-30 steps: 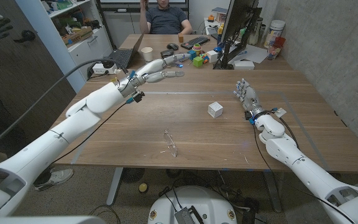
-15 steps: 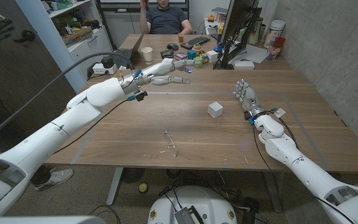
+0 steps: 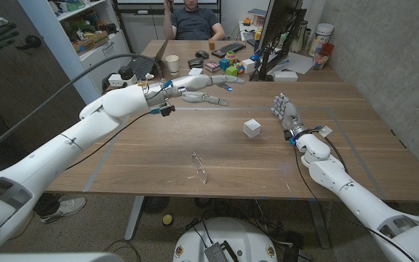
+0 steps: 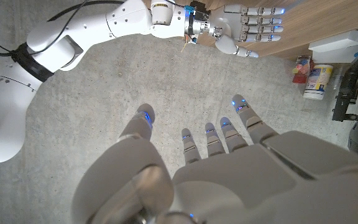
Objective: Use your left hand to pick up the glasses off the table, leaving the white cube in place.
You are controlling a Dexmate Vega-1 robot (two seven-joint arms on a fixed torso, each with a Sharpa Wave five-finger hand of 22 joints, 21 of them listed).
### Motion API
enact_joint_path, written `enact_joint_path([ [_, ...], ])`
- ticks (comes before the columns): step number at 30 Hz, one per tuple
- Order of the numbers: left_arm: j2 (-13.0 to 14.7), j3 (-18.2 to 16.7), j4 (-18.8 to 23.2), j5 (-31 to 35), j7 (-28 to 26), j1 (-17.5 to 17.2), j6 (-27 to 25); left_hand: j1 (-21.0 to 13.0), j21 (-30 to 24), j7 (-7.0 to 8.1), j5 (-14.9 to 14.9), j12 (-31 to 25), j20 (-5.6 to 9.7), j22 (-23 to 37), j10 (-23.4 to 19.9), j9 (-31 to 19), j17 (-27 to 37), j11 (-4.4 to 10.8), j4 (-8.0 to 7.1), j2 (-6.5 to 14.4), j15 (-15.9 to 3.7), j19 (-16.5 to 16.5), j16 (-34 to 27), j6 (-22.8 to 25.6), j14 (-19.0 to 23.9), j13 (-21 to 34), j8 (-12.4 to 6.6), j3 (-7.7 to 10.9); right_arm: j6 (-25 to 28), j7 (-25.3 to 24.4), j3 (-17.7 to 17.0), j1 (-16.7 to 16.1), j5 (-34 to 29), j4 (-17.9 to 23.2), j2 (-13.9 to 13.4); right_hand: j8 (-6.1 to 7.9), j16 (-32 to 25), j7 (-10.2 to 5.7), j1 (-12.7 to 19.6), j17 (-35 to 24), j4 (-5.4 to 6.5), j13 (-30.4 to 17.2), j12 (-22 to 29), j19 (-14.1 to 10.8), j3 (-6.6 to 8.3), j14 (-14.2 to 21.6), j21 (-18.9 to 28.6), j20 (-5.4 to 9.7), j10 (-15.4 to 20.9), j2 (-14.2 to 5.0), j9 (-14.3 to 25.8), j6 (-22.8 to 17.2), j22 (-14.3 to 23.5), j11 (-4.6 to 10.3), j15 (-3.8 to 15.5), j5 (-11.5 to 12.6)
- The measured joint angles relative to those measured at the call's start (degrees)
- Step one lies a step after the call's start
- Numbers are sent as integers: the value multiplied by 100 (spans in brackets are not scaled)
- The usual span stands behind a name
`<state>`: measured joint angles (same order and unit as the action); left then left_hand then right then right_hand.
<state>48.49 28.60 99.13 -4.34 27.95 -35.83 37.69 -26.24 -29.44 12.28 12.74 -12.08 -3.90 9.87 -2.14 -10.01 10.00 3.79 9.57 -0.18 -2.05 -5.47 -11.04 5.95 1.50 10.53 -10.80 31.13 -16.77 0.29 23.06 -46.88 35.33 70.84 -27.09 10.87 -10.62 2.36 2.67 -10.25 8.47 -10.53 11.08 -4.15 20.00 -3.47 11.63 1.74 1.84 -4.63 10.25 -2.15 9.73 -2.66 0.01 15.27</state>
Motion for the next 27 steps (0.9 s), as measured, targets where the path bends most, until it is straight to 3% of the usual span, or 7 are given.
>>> enact_joint_path([
  [8,80,24,90,79,192,101,123,-247,44,1,0,0,60,0,-45,0,0,45,71,-207,0,-59,0,62,0,0,0,-72,32,-107,3,4,-73,4,-20,0,0,0,0,0,0,0,0,0,0,0,0,0,0,0,0,0,0,0,0,0],
  [18,165,11,173,194,360,108,216,-438,88,12,0,-1,92,0,-60,0,0,60,92,-293,0,-129,0,112,0,0,0,-98,59,-273,-7,-83,-156,180,-73,0,0,0,0,0,0,0,0,0,0,0,0,0,0,0,0,0,0,0,0,0],
  [19,318,-80,304,217,371,71,223,-442,88,12,0,-1,101,0,-60,0,0,60,78,-296,0,-138,0,112,0,-1,0,-116,59,-273,-9,-94,-156,199,-78,0,0,0,0,0,0,0,0,0,0,0,0,0,0,0,0,0,0,0,0,0],
  [27,449,-172,404,313,415,-8,272,-694,172,21,0,-1,72,1,-60,0,0,60,93,-382,-1,-167,0,164,58,-1,-23,-130,75,-371,-14,-178,-196,341,-101,0,0,0,0,0,0,0,0,0,0,0,-22,0,44,0,0,0,0,-40,0,0],
])
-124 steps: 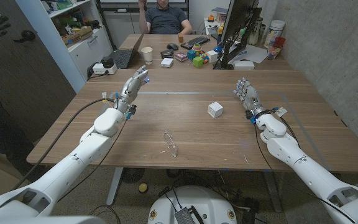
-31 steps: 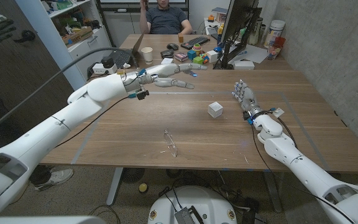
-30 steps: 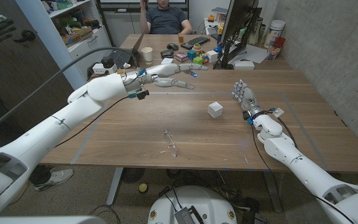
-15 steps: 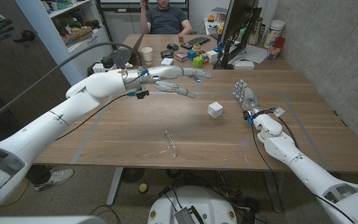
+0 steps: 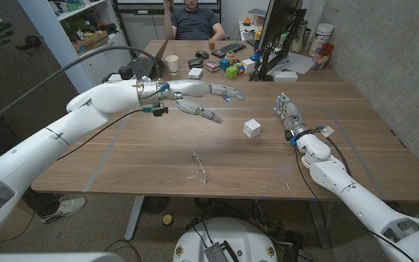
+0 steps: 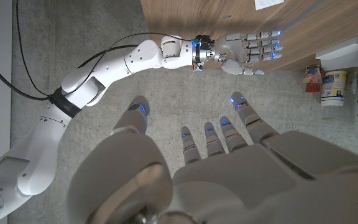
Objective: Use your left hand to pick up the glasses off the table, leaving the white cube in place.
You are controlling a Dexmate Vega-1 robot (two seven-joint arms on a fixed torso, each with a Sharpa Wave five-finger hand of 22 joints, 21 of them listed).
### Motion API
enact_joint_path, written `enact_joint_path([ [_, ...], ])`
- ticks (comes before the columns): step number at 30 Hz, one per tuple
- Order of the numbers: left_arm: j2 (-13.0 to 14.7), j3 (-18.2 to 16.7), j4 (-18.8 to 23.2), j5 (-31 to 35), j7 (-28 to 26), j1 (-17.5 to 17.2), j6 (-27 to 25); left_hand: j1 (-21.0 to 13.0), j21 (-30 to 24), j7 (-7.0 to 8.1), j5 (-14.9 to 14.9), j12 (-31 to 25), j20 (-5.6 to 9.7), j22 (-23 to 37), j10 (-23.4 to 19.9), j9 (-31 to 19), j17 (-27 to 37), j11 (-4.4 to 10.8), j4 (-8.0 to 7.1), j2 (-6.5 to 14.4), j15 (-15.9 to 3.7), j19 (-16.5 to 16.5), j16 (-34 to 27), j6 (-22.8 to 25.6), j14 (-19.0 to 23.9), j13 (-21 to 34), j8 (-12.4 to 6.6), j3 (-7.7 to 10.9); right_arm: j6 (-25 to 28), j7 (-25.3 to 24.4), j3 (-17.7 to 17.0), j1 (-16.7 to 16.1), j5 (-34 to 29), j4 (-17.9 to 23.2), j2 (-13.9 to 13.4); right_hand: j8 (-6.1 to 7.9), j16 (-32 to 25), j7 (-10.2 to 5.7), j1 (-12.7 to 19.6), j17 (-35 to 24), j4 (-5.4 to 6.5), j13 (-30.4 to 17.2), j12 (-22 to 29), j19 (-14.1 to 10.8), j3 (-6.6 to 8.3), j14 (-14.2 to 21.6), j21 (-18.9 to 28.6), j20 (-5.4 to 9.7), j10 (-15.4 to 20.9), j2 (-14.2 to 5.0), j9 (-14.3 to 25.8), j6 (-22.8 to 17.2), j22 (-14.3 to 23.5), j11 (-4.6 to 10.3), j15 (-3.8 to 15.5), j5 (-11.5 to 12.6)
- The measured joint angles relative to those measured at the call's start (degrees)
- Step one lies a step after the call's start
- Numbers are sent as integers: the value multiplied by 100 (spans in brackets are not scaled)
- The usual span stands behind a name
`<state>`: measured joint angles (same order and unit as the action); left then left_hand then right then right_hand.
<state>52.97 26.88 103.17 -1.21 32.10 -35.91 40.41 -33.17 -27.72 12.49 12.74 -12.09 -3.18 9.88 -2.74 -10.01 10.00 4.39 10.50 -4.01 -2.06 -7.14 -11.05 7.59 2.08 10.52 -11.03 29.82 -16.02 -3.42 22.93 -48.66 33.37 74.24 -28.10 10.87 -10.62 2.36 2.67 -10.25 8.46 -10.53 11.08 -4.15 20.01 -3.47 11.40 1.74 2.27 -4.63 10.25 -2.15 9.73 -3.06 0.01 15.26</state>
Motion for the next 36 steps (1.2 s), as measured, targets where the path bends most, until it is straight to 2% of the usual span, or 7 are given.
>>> enact_joint_path([
  [16,268,-94,215,270,188,-73,37,-421,105,-18,0,23,-30,0,-11,0,0,-11,-20,-180,15,-96,33,44,15,0,0,-82,9,-225,-27,-178,-80,233,-38,0,0,0,0,0,0,0,0,0,0,0,0,0,60,0,0,0,0,-1,0,0],
  [23,350,-79,309,349,309,-75,39,-586,128,-39,0,-68,20,14,-330,0,0,-17,-93,-300,73,-289,-1,187,218,0,0,-235,13,-299,-47,-264,-90,317,-62,0,0,0,0,0,0,0,0,0,0,0,0,0,60,0,0,0,0,-1,0,0],
  [28,419,-75,383,422,393,-90,40,-651,166,-10,0,-72,20,14,-368,0,0,-40,-111,-304,73,-289,-1,215,218,-1,0,-286,13,-343,-63,-325,-96,373,-76,0,0,0,0,0,0,0,0,0,0,32,0,0,60,0,0,0,0,-1,-32,0],
  [36,518,-72,509,607,473,-134,5,-705,211,-48,0,-72,20,13,-368,0,0,-40,-134,-314,74,-289,-1,298,218,-1,-5,-322,10,-407,-86,-407,-102,441,-88,0,0,0,0,0,0,0,0,0,0,32,0,0,59,0,0,0,0,0,-32,22],
])
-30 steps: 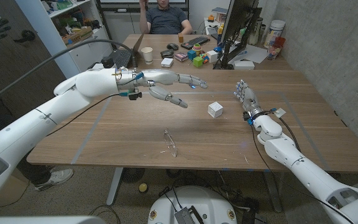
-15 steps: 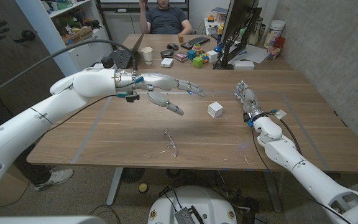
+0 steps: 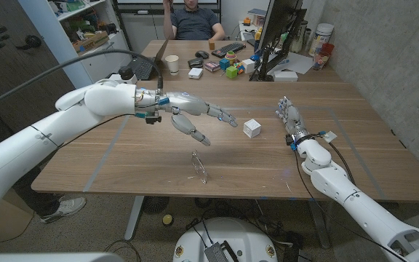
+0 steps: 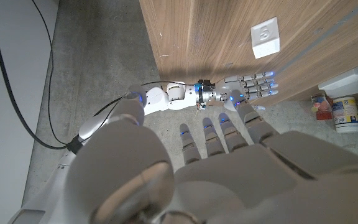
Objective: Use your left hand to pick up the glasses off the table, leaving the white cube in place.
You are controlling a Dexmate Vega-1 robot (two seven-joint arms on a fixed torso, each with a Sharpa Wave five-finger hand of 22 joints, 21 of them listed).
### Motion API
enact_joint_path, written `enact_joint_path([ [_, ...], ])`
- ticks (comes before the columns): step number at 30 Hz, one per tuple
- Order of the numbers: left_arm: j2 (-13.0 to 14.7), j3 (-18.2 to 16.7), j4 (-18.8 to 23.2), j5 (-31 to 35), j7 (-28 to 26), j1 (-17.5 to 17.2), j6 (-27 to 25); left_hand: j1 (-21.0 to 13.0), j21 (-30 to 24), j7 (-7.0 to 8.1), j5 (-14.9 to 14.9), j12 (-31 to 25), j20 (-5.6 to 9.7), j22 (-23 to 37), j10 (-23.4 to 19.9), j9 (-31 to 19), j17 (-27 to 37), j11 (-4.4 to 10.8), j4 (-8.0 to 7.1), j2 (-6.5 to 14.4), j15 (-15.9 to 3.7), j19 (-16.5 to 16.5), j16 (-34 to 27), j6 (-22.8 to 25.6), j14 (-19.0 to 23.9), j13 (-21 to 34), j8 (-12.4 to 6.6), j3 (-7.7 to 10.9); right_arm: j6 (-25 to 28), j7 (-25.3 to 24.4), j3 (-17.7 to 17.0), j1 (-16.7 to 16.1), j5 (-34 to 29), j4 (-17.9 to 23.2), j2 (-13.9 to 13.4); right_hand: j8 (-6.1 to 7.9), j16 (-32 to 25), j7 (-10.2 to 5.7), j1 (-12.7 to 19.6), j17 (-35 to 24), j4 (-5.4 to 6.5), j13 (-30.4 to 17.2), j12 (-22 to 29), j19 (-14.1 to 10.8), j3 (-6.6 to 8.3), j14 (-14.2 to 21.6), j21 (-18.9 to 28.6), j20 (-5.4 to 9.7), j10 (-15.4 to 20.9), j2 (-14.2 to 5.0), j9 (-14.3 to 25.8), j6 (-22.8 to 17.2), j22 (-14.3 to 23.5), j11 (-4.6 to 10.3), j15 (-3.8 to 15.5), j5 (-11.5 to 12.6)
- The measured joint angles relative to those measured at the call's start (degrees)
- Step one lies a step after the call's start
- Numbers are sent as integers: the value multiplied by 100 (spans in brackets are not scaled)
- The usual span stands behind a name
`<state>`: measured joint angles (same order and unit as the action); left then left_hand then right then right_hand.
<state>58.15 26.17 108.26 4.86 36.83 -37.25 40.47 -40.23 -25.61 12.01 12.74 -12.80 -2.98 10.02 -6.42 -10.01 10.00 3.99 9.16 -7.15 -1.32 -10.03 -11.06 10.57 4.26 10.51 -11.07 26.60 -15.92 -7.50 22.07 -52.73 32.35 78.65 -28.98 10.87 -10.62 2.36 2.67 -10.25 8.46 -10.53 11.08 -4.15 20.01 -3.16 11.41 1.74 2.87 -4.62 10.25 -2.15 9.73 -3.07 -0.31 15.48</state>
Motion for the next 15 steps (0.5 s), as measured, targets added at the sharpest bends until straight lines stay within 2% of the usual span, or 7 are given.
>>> enact_joint_path([
  [6,85,-8,88,158,39,-49,-16,-139,83,-3,0,0,19,0,0,0,0,0,23,34,17,-19,0,60,-18,0,-18,-23,-1,-66,-2,-59,-33,60,-7,0,0,0,0,0,25,0,0,0,-25,0,0,0,0,0,0,0,0,0,0,0],
  [10,156,-46,161,249,51,-89,-20,-198,127,28,0,0,-22,-1,0,-26,0,0,23,47,21,23,0,91,-21,0,-18,-23,-1,-108,-1,-78,-60,84,-8,0,0,0,0,0,2,0,0,0,-50,0,0,0,0,0,0,0,0,0,0,0],
  [15,234,-90,225,374,62,-140,-38,-274,168,14,0,0,1,-1,0,-28,0,0,0,63,52,45,0,104,-37,0,-18,-46,0,-153,24,-96,-105,123,-8,0,0,0,0,0,2,0,0,0,-50,0,0,0,0,0,0,0,0,0,0,0],
])
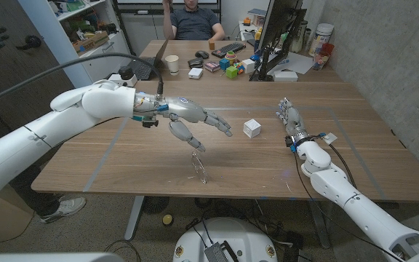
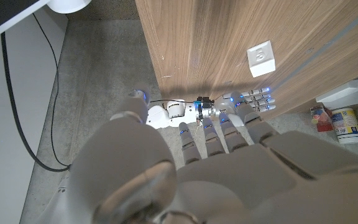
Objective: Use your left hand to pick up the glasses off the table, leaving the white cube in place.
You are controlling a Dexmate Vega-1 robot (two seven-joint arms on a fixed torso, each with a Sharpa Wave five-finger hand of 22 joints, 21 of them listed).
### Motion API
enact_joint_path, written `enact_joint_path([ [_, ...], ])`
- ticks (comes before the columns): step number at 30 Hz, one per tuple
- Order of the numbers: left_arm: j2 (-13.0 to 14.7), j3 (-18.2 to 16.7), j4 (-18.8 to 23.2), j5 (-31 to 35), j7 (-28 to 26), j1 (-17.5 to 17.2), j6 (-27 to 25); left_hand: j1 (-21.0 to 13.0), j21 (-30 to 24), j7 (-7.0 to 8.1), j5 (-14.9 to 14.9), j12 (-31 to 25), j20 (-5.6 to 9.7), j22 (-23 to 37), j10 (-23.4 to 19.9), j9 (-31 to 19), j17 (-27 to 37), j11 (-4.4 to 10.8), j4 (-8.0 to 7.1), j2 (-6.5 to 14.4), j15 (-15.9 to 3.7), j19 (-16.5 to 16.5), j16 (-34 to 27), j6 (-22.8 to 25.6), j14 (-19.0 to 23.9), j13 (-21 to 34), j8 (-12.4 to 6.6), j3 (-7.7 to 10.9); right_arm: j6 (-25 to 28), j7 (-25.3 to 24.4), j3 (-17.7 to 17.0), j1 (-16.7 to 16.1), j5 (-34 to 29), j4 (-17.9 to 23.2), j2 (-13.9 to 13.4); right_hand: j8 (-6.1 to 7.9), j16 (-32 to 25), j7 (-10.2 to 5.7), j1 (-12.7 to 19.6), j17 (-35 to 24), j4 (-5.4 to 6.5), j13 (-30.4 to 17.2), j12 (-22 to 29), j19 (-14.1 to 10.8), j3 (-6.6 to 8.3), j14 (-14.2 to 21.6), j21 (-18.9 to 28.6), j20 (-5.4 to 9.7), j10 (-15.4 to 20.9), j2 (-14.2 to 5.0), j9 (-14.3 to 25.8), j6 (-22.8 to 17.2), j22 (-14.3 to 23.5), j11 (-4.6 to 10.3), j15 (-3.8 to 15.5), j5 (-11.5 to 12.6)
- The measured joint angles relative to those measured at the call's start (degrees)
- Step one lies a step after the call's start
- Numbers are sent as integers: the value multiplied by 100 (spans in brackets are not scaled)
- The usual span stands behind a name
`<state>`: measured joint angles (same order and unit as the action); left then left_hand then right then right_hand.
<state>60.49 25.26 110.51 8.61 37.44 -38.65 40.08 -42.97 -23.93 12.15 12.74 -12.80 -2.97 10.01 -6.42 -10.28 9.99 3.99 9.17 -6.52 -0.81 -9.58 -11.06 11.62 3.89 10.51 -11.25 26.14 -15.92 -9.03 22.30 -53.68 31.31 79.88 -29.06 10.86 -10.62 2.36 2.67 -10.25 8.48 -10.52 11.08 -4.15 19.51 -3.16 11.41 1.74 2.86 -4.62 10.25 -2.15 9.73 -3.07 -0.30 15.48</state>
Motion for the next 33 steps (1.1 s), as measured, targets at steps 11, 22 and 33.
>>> enact_joint_path([
  [11,168,-65,100,217,50,-101,-67,-121,88,-88,-26,32,-42,0,-30,0,0,-30,-24,40,49,43,0,150,50,0,-22,-73,47,-101,49,-27,-92,42,19,0,0,0,0,0,0,0,0,0,0,0,0,0,0,0,0,0,0,0,0,0],
  [22,240,-67,158,525,82,-165,-112,-177,127,-77,-26,32,-42,-1,-51,1,0,-9,-23,86,62,42,0,164,67,0,-22,-119,58,-174,53,-74,-119,80,35,0,0,0,0,0,-4,0,0,0,-3,21,0,0,0,0,0,0,0,0,-21,0],
  [33,228,-16,178,970,0,-210,-116,-276,191,-78,-26,32,-42,-1,-103,2,0,-20,-28,125,30,42,0,264,100,24,-22,-149,75,-250,43,-120,-140,117,36,0,0,0,0,0,-24,0,0,0,-23,31,0,0,0,0,0,0,0,0,-31,0],
])
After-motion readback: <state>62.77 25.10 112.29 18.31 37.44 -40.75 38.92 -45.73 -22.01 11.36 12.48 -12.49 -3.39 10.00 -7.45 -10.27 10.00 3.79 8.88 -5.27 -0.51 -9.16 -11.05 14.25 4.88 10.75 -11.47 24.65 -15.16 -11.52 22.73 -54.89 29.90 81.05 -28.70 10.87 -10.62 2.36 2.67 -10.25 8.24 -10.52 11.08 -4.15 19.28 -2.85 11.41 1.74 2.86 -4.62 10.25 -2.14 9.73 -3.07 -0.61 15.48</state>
